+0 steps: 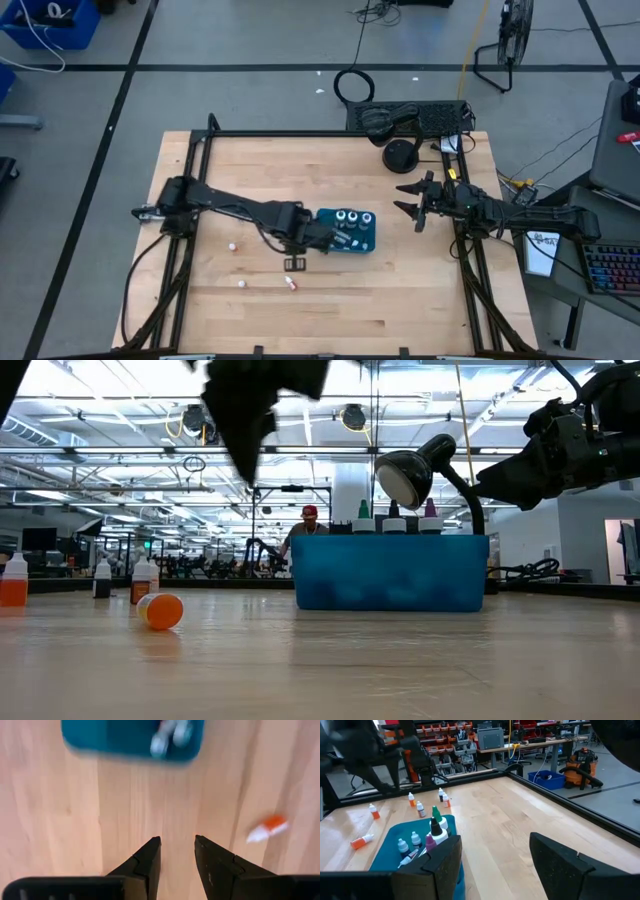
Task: Pick & Place food coloring
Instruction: Put the small purple food coloring bottle into the blue container
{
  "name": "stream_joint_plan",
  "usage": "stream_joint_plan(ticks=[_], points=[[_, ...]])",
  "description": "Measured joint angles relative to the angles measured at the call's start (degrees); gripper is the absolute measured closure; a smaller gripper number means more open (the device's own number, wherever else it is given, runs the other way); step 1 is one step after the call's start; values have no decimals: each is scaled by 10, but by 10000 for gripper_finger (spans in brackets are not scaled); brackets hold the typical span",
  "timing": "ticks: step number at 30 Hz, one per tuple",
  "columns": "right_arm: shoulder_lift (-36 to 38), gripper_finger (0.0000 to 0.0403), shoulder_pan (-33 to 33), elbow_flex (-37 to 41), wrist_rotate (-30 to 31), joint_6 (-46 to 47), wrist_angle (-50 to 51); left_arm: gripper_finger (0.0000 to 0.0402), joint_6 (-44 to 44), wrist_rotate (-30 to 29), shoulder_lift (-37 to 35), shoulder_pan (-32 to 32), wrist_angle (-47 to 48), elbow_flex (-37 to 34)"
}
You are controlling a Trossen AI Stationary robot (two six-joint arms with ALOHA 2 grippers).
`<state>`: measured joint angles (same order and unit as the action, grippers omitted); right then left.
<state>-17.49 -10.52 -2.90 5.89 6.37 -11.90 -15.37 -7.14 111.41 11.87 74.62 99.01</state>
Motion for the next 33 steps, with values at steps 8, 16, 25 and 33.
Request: stream_joint_plan(ticks=[8, 16, 25, 33], points=[[0, 179, 0, 0, 0, 0, 0, 277, -133, 24, -153, -25, -128, -260], [0, 179, 0, 0, 0, 0, 0, 277, -218, 61, -246, -45, -293, -453], [0, 179, 0, 0, 0, 0, 0, 277, -243, 56, -247, -63, -328, -510], [0, 179, 0, 0, 0, 0, 0, 277, -243, 71, -247, -63, -334, -510]])
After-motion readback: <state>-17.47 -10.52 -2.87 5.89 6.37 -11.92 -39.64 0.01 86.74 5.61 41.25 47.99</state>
